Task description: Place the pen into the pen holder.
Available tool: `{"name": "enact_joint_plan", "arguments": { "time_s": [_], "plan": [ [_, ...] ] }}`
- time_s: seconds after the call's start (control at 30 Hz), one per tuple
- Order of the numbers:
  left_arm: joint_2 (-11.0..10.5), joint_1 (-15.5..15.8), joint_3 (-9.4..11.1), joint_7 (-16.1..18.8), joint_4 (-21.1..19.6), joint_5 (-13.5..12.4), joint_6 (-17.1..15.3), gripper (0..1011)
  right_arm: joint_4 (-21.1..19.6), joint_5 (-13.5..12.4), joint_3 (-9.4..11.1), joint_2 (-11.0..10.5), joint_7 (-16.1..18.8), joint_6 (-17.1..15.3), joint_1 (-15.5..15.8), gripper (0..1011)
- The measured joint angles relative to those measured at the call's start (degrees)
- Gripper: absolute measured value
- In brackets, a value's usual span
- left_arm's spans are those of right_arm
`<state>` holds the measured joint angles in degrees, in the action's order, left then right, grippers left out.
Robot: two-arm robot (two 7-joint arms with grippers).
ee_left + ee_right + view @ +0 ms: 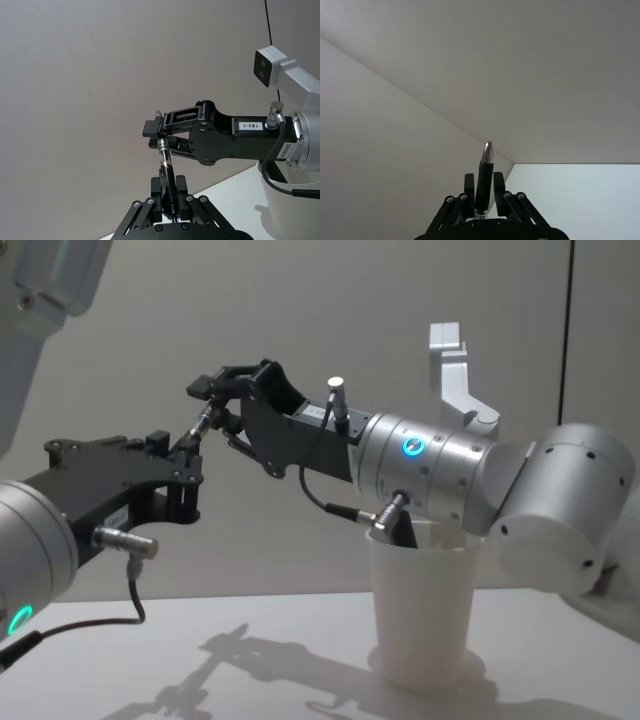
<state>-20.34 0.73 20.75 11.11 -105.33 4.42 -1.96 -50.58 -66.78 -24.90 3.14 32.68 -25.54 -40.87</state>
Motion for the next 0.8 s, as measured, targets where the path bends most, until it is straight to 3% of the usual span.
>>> {"name": "enact_joint_plan", "arguments": {
  "time_s": [0.13,0.8],
  "plan": [
    [0.0,0.0,0.0,0.0,0.0,0.0,0.0,169,0.0,0.0,0.0,0.0,0.0,0.0,0.0,151],
    [0.0,0.0,0.0,0.0,0.0,0.0,0.0,169,0.1,0.0,0.0,0.0,0.1,0.0,-0.1,144]
  ]
}}
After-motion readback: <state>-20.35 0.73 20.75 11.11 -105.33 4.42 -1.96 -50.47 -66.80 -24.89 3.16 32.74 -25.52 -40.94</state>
